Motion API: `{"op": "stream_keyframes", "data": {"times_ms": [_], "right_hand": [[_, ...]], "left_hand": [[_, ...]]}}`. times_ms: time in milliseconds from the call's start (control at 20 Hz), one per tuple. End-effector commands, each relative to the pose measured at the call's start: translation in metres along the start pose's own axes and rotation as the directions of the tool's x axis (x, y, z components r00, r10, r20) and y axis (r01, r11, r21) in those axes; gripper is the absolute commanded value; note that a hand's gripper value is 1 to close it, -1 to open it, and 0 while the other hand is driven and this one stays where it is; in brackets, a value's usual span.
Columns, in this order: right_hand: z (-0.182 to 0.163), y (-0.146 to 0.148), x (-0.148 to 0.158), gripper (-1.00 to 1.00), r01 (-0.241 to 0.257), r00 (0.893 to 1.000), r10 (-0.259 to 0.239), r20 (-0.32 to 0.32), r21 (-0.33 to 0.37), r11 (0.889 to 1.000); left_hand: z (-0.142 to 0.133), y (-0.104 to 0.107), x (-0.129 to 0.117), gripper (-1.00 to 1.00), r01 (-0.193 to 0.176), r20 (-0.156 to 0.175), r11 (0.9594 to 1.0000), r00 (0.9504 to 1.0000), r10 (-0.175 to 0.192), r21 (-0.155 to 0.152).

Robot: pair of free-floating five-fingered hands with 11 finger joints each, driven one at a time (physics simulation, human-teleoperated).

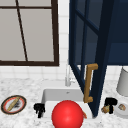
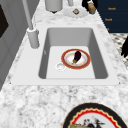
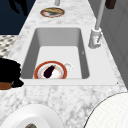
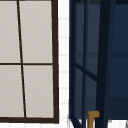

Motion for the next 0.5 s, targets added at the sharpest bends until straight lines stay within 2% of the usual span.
{"op": "stream_keyframes", "data": {"times_ms": [0, 200, 450], "right_hand": [[0.017, -0.026, 0.004, 1.00, 0.060, 0.996, -0.062, -0.067, -0.035, 0.998], [0.036, -0.052, 0.008, 1.00, 0.062, 0.994, -0.066, -0.092, -0.042, 0.997], [0.064, -0.080, 0.014, 1.00, 0.088, 0.991, -0.091, -0.100, -0.037, 0.995]], "left_hand": [[0.000, 0.000, 0.000, 0.00, 0.000, 0.000, 1.0000, 1.0000, 0.000, 0.000], [0.000, 0.000, 0.000, 0.00, 0.000, 0.000, 1.0000, 1.0000, 0.000, 0.000], [0.000, 0.000, 0.000, 0.00, 0.000, 0.000, 1.0000, 1.0000, 0.000, 0.000]]}}
